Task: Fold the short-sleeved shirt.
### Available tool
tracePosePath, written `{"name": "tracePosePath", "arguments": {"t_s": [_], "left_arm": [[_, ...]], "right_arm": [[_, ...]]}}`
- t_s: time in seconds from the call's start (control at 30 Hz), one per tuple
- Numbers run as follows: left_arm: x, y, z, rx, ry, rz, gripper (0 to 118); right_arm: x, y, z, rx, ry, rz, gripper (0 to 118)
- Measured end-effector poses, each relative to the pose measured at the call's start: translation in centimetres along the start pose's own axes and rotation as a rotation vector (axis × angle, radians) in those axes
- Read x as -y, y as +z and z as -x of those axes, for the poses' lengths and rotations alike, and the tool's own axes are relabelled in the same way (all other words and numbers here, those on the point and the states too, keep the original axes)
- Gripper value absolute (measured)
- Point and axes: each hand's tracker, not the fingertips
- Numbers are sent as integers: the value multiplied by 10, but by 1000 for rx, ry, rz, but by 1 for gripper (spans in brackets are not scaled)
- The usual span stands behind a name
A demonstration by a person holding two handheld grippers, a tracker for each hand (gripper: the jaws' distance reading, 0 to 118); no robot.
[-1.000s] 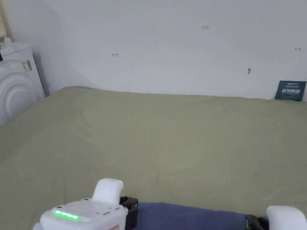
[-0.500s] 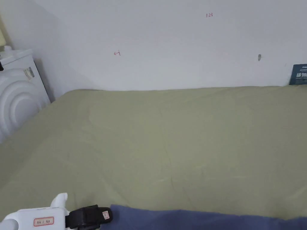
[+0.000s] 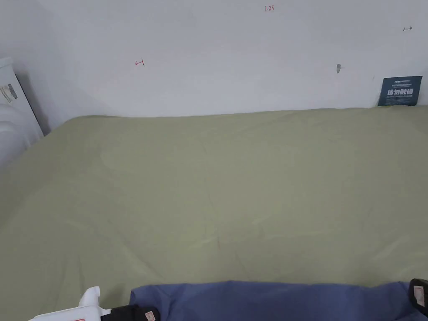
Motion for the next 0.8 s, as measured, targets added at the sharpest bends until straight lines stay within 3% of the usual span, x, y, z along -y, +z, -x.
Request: {"name": "tracePosePath", "arguments": {"t_s": [0.03,0.13,0.33,0.57,0.67,0.73,0.8], "left_arm": [[2,0,-8,-28,-75,-17,1],[-1,13,-40,-77,-113,-70,1],[4,29,-148,-13,-293,-121,1],[35,-65,-239,59,-341,37,1],[53,-117,-258,3,-391,138,1],[63,-143,-258,-77,-399,205,12],[67,-147,-250,-73,-353,185,47]], "right_arm": [[2,1,-1,0,-4,5,2],[5,9,-5,10,-3,15,2],[6,28,-17,43,-34,-7,2],[12,38,-32,53,-75,-7,2],[14,43,-39,66,-95,-4,2],[15,47,-44,87,-106,-4,2],[15,52,-48,93,-109,-8,2]]}}
